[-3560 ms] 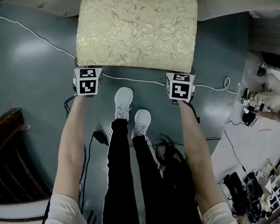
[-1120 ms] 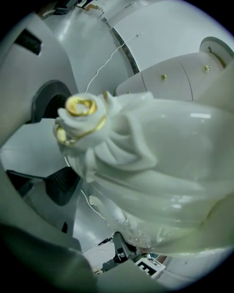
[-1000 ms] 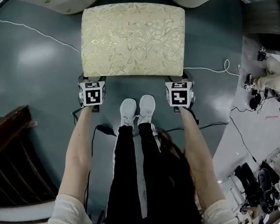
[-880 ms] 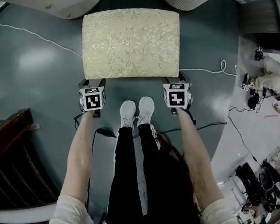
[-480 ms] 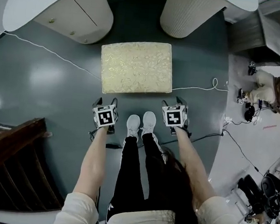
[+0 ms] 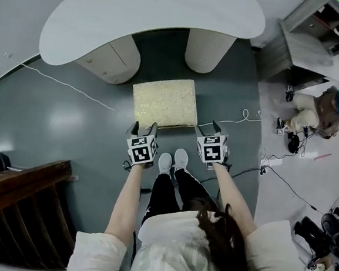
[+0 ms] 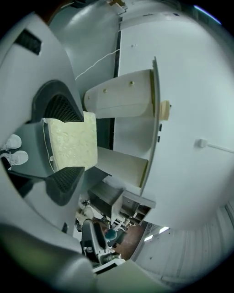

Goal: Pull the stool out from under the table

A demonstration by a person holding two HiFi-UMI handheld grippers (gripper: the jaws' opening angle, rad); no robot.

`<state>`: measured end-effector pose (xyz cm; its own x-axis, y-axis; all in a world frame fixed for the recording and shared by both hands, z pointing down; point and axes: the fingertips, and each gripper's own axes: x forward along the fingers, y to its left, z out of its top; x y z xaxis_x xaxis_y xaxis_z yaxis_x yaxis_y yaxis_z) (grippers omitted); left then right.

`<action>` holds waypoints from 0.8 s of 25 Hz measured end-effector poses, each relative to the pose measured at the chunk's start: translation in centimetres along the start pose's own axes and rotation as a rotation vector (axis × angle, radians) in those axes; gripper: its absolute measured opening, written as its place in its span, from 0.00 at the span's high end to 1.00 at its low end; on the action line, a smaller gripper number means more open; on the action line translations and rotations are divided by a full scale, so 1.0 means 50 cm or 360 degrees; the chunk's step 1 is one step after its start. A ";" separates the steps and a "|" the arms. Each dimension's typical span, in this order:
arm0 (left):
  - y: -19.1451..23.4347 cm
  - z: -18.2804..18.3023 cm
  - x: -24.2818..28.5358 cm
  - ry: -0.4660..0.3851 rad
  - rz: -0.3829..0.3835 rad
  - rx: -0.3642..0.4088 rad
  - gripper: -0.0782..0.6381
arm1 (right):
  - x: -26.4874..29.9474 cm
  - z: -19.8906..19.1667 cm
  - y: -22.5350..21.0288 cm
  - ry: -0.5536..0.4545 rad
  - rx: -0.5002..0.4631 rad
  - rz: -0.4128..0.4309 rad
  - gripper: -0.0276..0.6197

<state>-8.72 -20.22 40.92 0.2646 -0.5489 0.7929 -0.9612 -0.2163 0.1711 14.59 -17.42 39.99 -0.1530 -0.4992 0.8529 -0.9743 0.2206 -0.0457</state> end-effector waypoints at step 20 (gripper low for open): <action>-0.188 0.458 -0.413 -0.0978 -0.0186 -0.0045 0.50 | -0.415 0.347 -0.017 -0.0765 -0.0121 0.0035 0.52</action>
<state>-3.36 -25.31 9.53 0.3562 -0.8888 0.2883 -0.9228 -0.2861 0.2581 15.72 -21.77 13.32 -0.2502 -0.8202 0.5145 -0.9578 0.2874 -0.0077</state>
